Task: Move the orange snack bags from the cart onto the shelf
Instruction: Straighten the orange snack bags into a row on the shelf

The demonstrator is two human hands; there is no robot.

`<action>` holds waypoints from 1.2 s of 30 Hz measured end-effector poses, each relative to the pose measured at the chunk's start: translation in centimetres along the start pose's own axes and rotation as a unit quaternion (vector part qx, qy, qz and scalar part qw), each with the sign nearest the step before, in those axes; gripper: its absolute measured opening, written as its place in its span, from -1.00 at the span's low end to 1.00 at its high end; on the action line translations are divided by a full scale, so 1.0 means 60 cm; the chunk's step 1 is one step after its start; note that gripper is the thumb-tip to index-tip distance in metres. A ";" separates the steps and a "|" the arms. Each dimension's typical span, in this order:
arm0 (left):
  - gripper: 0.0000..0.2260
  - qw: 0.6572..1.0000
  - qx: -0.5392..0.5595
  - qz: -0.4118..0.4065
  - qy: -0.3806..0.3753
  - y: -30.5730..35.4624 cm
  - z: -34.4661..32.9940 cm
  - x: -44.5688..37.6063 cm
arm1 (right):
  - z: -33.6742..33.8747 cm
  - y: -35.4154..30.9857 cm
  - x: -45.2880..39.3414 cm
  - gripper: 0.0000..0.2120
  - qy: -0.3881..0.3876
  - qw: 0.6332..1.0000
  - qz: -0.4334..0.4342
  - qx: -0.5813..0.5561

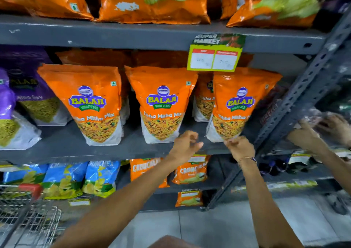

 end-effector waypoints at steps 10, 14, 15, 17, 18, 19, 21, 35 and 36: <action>-0.29 0.996 -0.011 -0.003 -0.092 0.044 -0.093 -0.113 | 0.024 -0.001 -0.076 -0.19 -0.146 0.979 0.067 -0.123; -0.37 0.999 -0.034 0.027 -0.001 0.029 -0.084 -0.109 | 0.025 -0.014 -0.079 -0.26 -0.142 0.977 0.099 -0.126; -0.40 0.998 -0.047 0.032 0.016 0.025 -0.079 -0.106 | 0.021 -0.017 -0.079 -0.26 -0.150 0.976 0.103 -0.123; -0.43 0.996 -0.068 0.049 0.041 0.016 -0.069 -0.099 | 0.011 -0.026 -0.079 -0.23 -0.169 0.972 0.113 -0.118; -0.43 0.995 -0.073 0.054 0.049 0.012 -0.065 -0.095 | 0.008 -0.030 -0.079 -0.21 -0.172 0.971 0.118 -0.114; -0.43 0.994 -0.075 0.054 0.054 0.011 -0.061 -0.093 | 0.005 -0.032 -0.082 -0.21 -0.174 0.970 0.122 -0.114; -0.42 0.994 -0.073 0.051 0.057 0.010 -0.056 -0.091 | 0.002 -0.035 -0.084 -0.22 -0.177 0.969 0.122 -0.119; -0.34 0.997 -0.054 0.055 0.030 0.013 -0.052 -0.086 | -0.009 -0.030 -0.086 -0.21 -0.182 0.973 0.097 -0.100; -0.33 0.996 -0.057 0.055 0.041 0.014 -0.051 -0.083 | -0.009 -0.024 -0.087 -0.24 -0.164 0.979 0.081 -0.088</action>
Point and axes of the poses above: each hand's wrist, its own x-axis away from the middle knuckle, its own z-axis out of the back of the hand, y = z × x, the point moved 6 cm from there along -x, towards the middle knuckle, and after that the axes turned 13 degrees about -z, right-handed, at the moved point
